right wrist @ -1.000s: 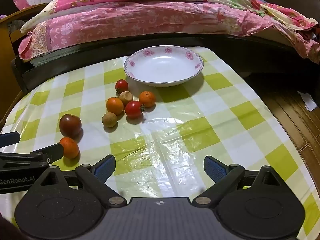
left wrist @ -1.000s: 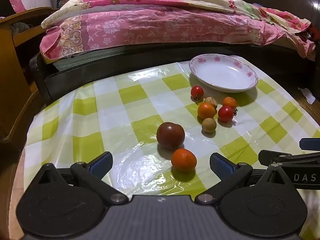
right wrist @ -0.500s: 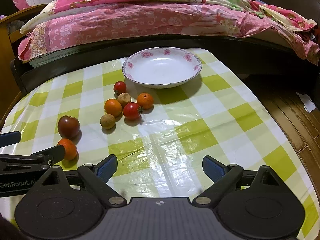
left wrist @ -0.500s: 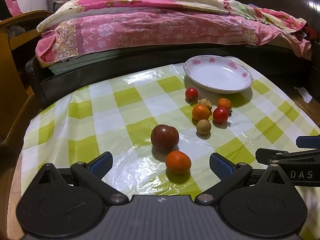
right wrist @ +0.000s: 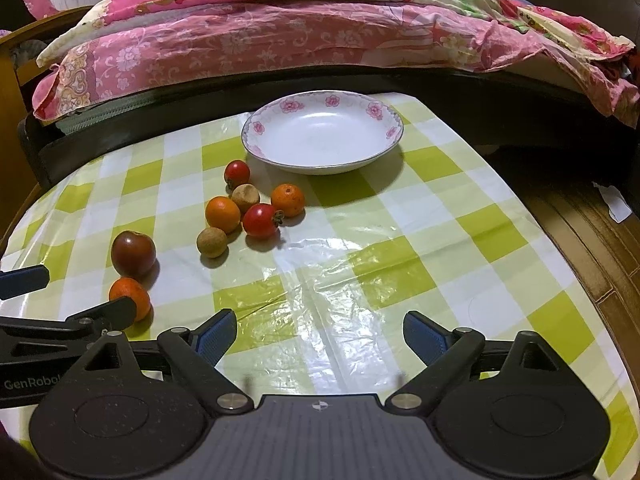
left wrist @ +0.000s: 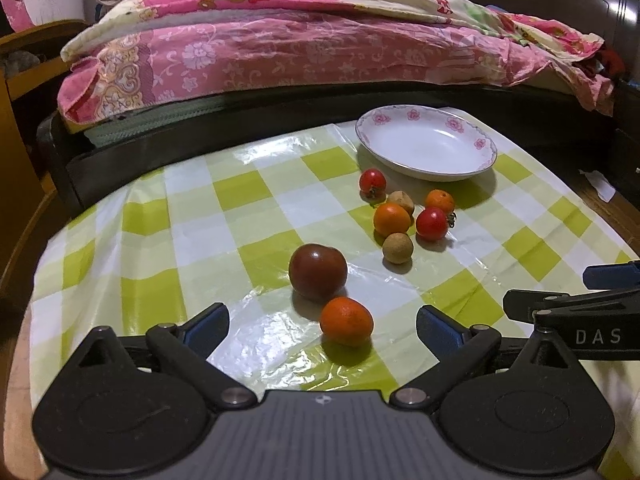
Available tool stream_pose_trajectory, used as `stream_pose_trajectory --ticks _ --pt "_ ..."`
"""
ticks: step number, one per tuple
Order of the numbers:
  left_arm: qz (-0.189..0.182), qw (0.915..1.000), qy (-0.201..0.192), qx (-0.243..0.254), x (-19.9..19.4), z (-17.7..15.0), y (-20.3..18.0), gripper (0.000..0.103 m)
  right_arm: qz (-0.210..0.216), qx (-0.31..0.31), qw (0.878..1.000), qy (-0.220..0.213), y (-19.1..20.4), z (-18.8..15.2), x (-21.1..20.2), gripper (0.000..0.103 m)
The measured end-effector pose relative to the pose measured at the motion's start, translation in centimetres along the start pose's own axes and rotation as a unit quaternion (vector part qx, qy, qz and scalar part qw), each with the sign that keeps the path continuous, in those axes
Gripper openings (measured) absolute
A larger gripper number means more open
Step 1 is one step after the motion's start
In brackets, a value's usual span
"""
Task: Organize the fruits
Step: 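Grasp the tangerine with the left tool while the right tool reaches for a red cherry tomato, then grasp the red cherry tomato with the right tool while the left tool holds the tangerine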
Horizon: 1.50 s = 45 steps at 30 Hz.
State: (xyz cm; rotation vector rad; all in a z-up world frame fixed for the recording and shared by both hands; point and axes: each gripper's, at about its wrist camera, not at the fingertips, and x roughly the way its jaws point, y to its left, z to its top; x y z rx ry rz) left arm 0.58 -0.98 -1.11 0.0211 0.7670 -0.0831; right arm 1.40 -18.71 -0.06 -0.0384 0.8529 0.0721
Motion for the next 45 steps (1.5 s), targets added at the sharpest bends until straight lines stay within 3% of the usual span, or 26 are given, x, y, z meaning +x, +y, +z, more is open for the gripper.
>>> stream_pose_trajectory --ticks 4,14,22,30,37,45 --pt "0.001 1.0 0.005 0.003 0.5 0.0 0.0 0.101 0.004 0.003 1.0 0.004 -0.1 0.1 0.2 0.086" --pt "-0.016 0.9995 0.027 0.0 2.1 0.2 -0.2 0.063 0.015 0.001 1.0 0.006 0.1 0.2 0.5 0.085" --pt "-0.038 0.9981 0.048 -0.005 3.4 0.4 -0.5 0.046 0.028 0.007 1.0 0.007 0.0 0.6 0.6 0.083" --pt "-0.039 0.9969 0.068 0.008 4.0 0.9 -0.1 0.041 0.049 0.006 0.999 0.017 0.0 1.0 1.2 0.065" --pt "-0.039 0.9969 0.066 0.017 3.6 0.9 -0.4 0.041 0.065 0.002 0.998 0.006 -0.4 2.5 1.6 0.064" --pt "-0.048 0.9973 0.056 0.009 2.4 1.9 0.0 0.041 0.088 -0.023 0.996 -0.003 -0.2 4.1 2.7 0.052"
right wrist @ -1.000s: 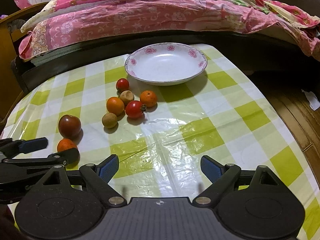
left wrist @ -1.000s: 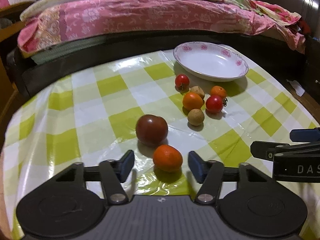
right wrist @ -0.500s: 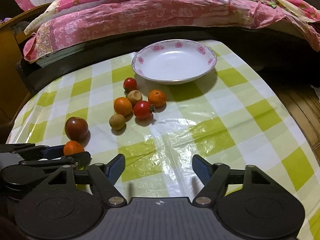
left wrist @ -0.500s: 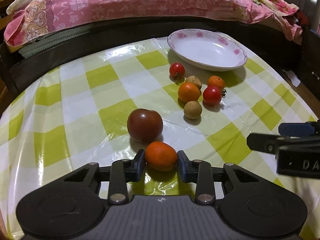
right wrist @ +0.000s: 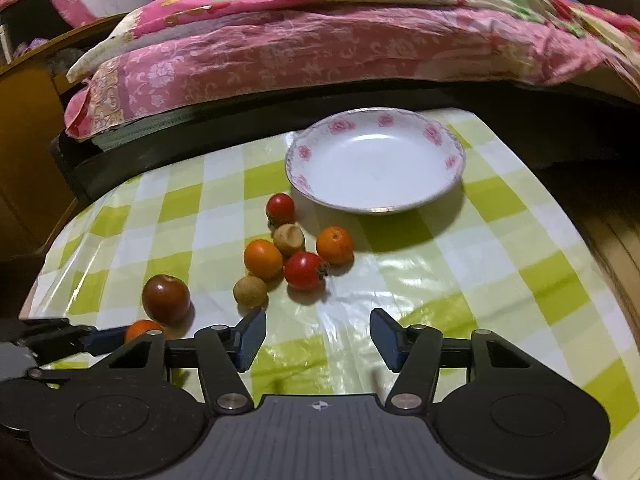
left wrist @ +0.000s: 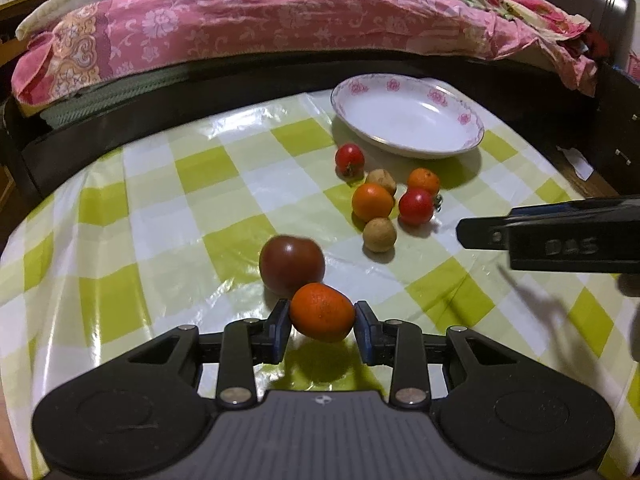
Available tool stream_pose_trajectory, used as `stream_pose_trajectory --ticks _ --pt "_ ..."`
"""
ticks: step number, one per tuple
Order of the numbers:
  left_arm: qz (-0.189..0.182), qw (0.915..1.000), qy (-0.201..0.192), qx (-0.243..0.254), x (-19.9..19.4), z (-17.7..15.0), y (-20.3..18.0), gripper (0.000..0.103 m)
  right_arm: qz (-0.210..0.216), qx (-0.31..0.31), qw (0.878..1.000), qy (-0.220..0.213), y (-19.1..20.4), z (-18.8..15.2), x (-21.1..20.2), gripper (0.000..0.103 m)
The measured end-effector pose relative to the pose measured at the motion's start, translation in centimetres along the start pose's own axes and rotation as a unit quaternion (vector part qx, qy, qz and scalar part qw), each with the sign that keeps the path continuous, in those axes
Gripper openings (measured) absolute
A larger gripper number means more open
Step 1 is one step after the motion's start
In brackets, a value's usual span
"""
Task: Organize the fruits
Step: 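Grasp the red cherry tomato with the right tool while the left tool holds the tangerine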
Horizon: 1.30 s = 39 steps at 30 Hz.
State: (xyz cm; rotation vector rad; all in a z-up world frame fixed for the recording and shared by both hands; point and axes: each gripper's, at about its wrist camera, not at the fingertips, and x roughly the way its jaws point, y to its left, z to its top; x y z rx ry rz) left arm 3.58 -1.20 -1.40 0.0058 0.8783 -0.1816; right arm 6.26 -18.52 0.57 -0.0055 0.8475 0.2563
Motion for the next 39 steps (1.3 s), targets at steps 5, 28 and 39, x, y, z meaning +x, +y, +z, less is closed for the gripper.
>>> stream_pose_trajectory --ticks 5,28,39 --pt "-0.013 0.9998 -0.007 0.01 -1.1 1.2 -0.8 0.041 0.009 -0.018 1.0 0.007 -0.4 0.8 1.0 0.043" --pt "-0.095 0.995 0.026 0.016 1.1 3.0 0.3 0.041 0.037 -0.04 0.998 0.024 0.5 2.1 5.9 0.033" --pt "-0.101 0.9945 0.025 0.013 1.5 3.1 0.1 0.041 0.043 -0.031 0.998 0.025 0.3 2.2 5.8 0.027"
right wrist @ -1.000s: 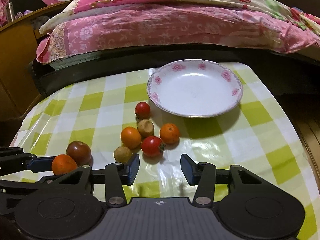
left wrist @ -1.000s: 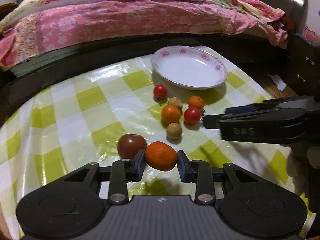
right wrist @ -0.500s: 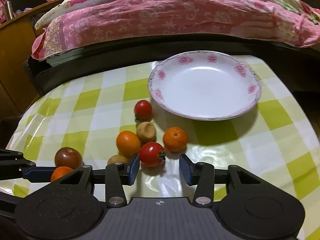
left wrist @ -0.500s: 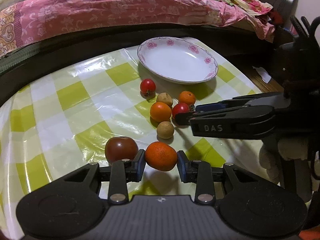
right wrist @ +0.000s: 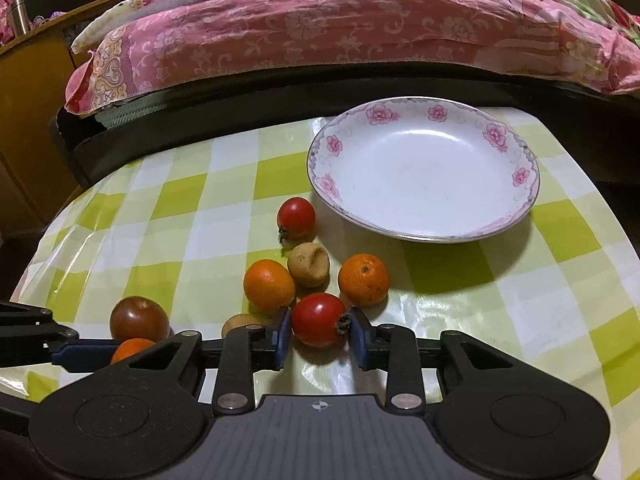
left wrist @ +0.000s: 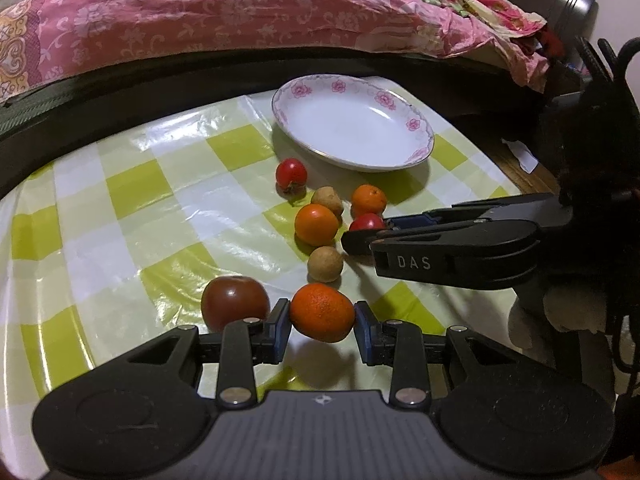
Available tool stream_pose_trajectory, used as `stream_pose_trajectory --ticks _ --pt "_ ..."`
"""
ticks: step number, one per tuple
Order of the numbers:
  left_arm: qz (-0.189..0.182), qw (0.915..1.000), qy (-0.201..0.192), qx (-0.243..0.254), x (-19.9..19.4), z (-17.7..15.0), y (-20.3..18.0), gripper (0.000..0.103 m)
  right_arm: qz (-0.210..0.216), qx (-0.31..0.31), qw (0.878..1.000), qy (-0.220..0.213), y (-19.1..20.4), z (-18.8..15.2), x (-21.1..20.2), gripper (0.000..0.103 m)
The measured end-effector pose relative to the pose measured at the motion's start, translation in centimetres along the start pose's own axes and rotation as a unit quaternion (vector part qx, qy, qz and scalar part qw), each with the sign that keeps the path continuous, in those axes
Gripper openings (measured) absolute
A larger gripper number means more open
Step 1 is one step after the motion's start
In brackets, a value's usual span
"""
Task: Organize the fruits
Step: 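Grasp the red cherry tomato with the right tool while the left tool holds the tangerine, then carry both fruits over the white plate and open both tools to drop them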
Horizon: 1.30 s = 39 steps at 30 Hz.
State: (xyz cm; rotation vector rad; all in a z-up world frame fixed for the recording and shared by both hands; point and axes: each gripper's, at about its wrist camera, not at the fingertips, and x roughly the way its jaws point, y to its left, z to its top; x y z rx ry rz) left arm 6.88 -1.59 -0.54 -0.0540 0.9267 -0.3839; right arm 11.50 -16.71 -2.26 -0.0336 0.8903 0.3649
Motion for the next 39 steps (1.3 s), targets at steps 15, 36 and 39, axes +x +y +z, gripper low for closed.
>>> stream_pose_trajectory --ticks 15,36,39 --pt "0.02 0.9977 -0.054 0.037 0.6 5.9 -1.4 0.041 -0.002 0.036 0.999 -0.036 -2.3 1.6 -3.6 0.027" --pt "0.028 0.9957 -0.062 0.063 7.4 11.4 -2.2 0.041 -0.04 0.047 0.997 -0.046 -7.1 5.1 -0.7 0.027" --pt "0.029 0.9959 -0.058 0.064 7.9 11.4 -2.1 0.041 -0.041 0.046 0.997 -0.045 -7.3 5.2 -0.3 0.027"
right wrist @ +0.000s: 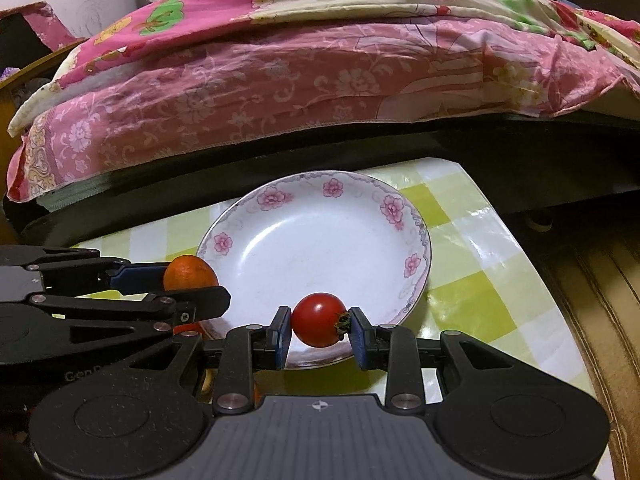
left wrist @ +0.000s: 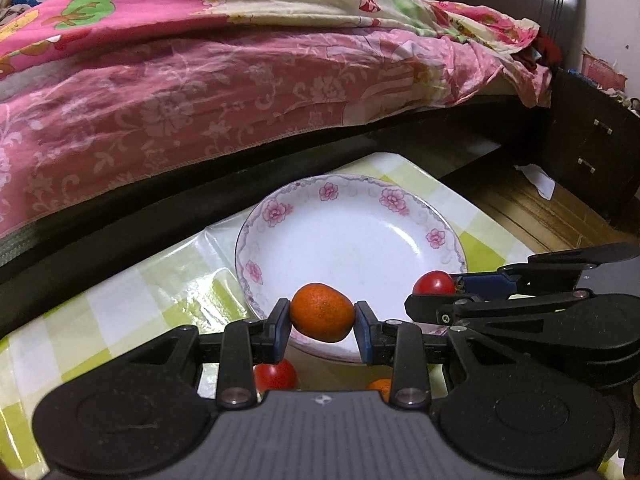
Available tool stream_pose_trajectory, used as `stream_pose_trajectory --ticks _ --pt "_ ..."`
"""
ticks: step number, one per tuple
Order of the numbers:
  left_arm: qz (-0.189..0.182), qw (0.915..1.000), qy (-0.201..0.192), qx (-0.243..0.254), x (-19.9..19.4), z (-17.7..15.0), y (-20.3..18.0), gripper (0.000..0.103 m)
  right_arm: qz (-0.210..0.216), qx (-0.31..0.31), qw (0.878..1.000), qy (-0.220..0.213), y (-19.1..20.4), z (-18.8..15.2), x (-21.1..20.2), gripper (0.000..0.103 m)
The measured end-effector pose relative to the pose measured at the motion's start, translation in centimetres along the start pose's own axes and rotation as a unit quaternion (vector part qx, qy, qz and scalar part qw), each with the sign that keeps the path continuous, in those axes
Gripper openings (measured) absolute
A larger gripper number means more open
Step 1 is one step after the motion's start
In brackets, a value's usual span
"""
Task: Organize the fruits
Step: 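Carry both fruits over the white plate and open both tools to drop them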
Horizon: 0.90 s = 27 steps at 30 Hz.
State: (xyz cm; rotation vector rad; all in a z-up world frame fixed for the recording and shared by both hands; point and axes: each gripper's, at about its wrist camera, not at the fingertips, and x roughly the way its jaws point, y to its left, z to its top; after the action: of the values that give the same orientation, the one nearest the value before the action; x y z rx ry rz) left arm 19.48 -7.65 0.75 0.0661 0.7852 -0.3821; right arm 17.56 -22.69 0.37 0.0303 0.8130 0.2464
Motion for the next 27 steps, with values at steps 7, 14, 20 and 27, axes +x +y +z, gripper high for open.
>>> stream_pose_trajectory --ticks 7,14,20,27 --pt "0.005 1.0 0.005 0.004 0.67 -0.2 0.07 0.041 -0.004 -0.006 1.0 0.003 0.0 0.07 0.54 0.027" --pt "0.007 0.9999 0.006 0.006 0.98 -0.33 0.13 0.041 -0.009 -0.014 1.0 0.001 0.18 0.17 0.66 0.027" --pt "0.009 0.9999 0.006 0.007 1.05 -0.32 0.11 0.041 -0.008 -0.013 1.0 0.0 0.11 0.29 0.58 0.028" --pt "0.009 0.9999 0.007 0.006 1.05 -0.33 0.1 0.041 -0.009 -0.012 1.0 -0.005 0.03 0.36 0.53 0.03"
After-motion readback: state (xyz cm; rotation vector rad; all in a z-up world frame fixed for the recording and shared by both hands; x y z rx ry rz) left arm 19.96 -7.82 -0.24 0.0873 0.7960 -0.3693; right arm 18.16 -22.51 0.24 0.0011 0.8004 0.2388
